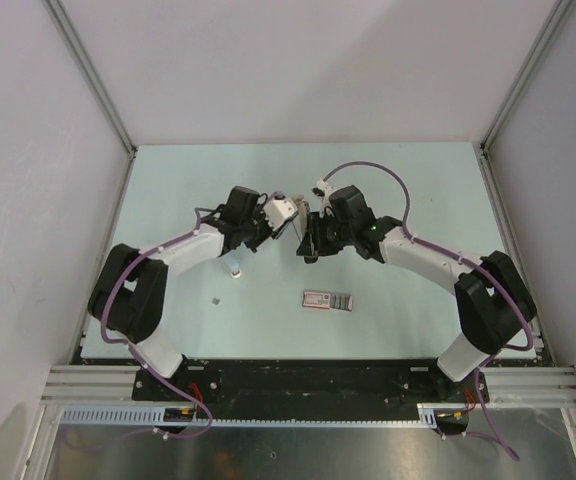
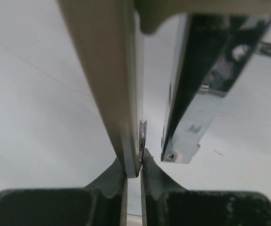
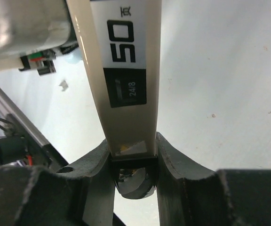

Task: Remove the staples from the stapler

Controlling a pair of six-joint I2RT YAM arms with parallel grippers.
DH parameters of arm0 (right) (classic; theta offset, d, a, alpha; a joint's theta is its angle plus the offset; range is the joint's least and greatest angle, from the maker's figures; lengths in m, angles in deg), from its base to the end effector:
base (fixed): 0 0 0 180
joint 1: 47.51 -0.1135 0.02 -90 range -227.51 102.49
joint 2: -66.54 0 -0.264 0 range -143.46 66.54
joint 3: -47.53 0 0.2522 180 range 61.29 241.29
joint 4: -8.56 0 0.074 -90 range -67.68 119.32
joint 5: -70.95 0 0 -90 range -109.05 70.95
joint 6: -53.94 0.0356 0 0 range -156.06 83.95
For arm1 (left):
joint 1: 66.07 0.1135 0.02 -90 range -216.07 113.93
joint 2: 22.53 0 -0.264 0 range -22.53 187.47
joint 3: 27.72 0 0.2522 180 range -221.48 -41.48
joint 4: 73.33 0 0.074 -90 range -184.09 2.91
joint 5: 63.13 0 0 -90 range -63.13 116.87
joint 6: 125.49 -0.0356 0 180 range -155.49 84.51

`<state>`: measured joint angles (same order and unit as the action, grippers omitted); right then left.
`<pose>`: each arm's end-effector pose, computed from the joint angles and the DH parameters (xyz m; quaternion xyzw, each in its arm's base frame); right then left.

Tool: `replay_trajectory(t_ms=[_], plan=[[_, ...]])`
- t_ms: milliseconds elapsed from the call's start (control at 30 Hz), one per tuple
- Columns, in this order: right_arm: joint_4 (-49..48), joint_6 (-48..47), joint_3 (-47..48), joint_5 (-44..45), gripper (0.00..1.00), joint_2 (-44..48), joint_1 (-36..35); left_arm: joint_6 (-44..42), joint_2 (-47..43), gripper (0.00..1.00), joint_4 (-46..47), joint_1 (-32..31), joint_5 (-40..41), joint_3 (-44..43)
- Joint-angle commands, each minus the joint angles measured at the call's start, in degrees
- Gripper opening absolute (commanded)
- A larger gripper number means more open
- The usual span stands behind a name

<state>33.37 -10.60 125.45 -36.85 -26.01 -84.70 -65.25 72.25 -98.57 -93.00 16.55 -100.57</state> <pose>0.2795 0.2257 0.2450 -0.1570 0.8819 0.3388 0.2877 0.3092 -0.1642 0.2024 0.4691 0.8004 -0.0747 0.3656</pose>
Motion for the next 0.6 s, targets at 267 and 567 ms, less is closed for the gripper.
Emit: replay_trajectory(t_ms=[267, 567], plan=[[-3.8, -5.8, -6.1, 9.0, 0.0, 0.9, -2.6, -13.2, 0.0, 0.0, 21.7, -2.7, 24.9, 10.5], [-4.2, -7.7, -7.9, 10.4, 0.0, 0.2, -2.5, -19.3, -0.5, 0.0, 30.7, -4.7, 29.8, 15.6]])
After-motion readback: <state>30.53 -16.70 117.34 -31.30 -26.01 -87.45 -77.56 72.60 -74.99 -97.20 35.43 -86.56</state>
